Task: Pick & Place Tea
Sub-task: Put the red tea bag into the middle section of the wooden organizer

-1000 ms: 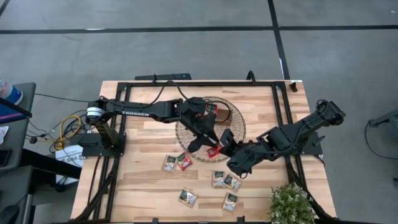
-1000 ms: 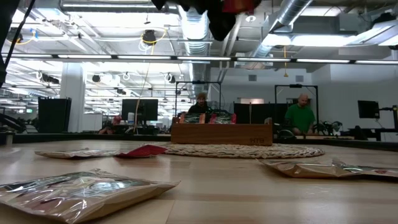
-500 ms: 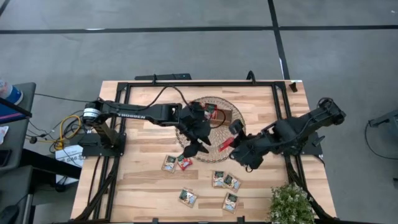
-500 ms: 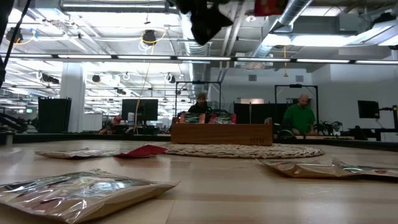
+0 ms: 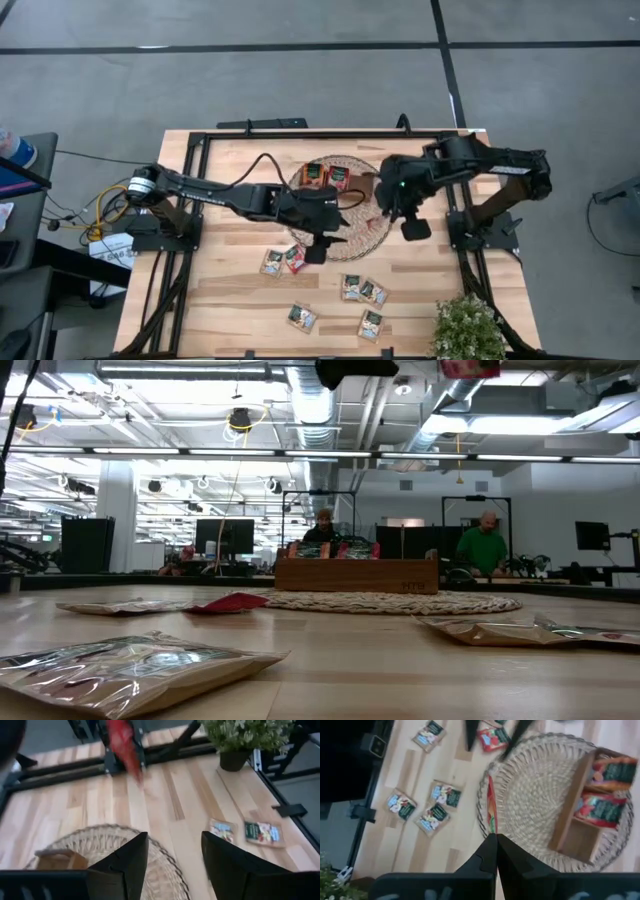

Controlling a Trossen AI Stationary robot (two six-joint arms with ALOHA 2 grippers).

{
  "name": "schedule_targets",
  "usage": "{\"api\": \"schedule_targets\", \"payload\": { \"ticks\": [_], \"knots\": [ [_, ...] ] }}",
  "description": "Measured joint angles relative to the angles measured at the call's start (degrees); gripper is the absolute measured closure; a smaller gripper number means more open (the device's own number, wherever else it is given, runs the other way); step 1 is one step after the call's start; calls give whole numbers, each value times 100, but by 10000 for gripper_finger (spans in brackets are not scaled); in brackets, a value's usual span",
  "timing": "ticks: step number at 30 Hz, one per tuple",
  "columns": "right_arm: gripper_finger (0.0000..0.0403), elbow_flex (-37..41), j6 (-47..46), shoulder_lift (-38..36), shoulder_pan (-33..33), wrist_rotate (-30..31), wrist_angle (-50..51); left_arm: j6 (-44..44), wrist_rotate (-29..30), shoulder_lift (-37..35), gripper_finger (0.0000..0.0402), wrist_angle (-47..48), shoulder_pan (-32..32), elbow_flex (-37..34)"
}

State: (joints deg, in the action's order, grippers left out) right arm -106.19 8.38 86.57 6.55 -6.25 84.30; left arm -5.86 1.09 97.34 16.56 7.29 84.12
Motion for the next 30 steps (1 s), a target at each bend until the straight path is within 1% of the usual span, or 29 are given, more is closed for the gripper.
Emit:
{"api": "schedule_targets", "payload": {
  "ticks": [3, 9, 13, 18, 22, 30],
  "knots": [
    [403, 0, 42, 74, -68, 16, 13, -64, 170, 4, 224, -348, 89, 0],
    [403, 6, 238, 306, 49, 18, 80, 17, 634, 4, 224, -965, 122, 0],
    [403, 7, 270, 365, 92, 19, 78, 102, 898, 4, 224, -1047, 96, 0],
    [403, 7, 356, 365, 94, 27, 56, 306, 840, 15, 224, -985, 56, 0],
    [403, 7, 482, 365, 92, 202, -33, 333, 775, 15, 224, -1034, 52, 0],
    [403, 7, 695, 365, 93, 230, -363, 440, 773, 15, 224, -1026, -62, 0]
  ]
}}
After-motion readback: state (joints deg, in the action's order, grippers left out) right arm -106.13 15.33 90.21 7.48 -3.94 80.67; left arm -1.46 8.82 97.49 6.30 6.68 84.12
